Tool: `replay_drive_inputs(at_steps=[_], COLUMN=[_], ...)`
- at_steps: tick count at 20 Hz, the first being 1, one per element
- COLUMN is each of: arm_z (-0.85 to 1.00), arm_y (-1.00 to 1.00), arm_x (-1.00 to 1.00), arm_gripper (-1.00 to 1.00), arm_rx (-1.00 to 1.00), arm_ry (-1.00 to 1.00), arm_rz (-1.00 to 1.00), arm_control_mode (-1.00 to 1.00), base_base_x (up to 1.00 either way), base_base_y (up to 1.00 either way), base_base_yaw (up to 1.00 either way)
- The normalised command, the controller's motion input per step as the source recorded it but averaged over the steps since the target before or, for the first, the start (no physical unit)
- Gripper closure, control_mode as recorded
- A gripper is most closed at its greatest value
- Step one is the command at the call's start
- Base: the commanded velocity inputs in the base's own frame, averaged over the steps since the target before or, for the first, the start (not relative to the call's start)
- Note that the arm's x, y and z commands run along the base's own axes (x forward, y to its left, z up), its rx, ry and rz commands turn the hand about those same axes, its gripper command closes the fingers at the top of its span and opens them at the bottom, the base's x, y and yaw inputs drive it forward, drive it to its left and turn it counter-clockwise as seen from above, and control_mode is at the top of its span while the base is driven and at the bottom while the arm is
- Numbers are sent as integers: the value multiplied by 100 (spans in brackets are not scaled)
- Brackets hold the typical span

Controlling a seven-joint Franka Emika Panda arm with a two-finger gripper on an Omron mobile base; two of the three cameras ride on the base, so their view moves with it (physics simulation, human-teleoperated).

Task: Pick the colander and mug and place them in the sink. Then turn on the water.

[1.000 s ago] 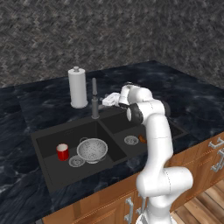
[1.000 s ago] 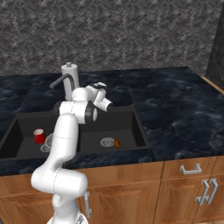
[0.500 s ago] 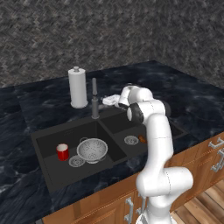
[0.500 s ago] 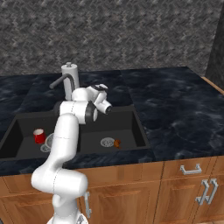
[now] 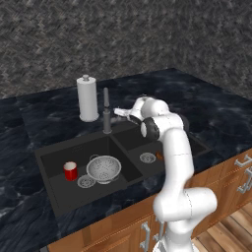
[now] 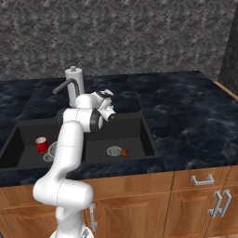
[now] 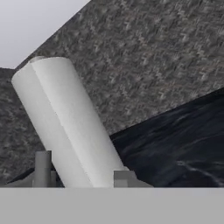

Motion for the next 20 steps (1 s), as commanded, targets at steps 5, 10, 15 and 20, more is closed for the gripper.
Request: replay_drive_inputs(at_steps=[5, 10, 15, 20], arm_z=[-36, -55, -36, 63], arm_y=[-73, -87, -85, -77], arm_x=[61, 68, 51, 0], arm_gripper=[100, 100, 100, 100], arm_rx=[12, 13, 12, 9], arm_ry=[23, 28, 27, 18], arm_rz=[-3, 0, 0, 1], arm_control_mode=[-100, -100, -100, -100], base_base_x=[0, 0, 0, 0], base_base_y=[0, 0, 0, 0], base_base_yaw=[0, 0, 0, 0])
